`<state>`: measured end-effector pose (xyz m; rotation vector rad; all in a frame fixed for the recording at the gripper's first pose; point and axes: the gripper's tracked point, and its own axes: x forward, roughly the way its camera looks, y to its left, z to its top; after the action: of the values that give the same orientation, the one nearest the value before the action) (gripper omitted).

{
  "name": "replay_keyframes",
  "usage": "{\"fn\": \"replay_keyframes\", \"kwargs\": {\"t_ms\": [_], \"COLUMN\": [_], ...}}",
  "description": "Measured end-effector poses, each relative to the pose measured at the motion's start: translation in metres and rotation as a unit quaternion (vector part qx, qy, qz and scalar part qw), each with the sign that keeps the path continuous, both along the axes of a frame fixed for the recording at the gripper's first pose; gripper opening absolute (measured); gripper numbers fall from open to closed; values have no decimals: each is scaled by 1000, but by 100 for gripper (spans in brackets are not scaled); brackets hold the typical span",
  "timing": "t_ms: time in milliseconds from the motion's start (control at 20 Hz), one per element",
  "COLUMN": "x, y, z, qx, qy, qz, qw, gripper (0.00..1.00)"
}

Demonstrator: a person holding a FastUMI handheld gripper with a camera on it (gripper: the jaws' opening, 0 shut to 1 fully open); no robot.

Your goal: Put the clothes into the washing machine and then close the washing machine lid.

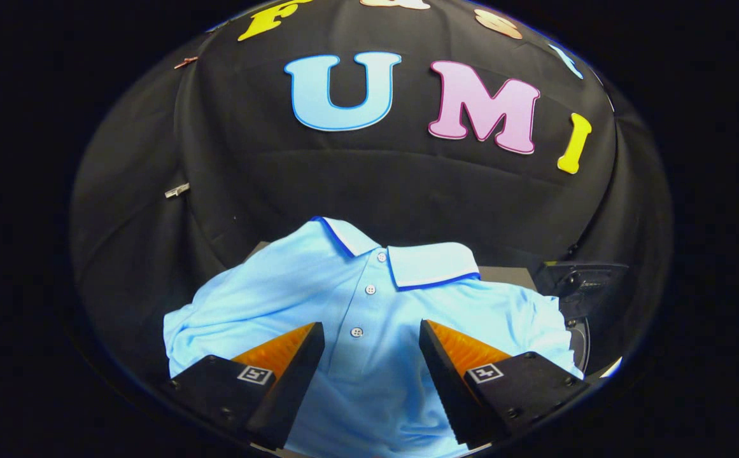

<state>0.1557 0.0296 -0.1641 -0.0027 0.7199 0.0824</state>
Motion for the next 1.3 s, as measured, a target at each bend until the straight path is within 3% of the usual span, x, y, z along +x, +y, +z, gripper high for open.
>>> {"fn": "replay_keyframes", "kwargs": {"t_ms": [100, 400, 500, 650, 750, 1100, 1300], "x": [0, 3, -1, -1, -1, -5, -11], "y": [-2, 1, 1, 0, -2, -1, -3], "z": [-9, -11, -12, -11, -10, -8, 5], "qx": [12, 1, -3, -24, -35, -14, 15], "qy": [21, 34, 52, 63, 60, 39, 30], "qz": [-16, -12, -6, 32, 56, 81, 75], "qw": [1000, 999, 999, 997, 996, 996, 997], "gripper": [95, 94, 76, 12, 12, 12, 12]}}
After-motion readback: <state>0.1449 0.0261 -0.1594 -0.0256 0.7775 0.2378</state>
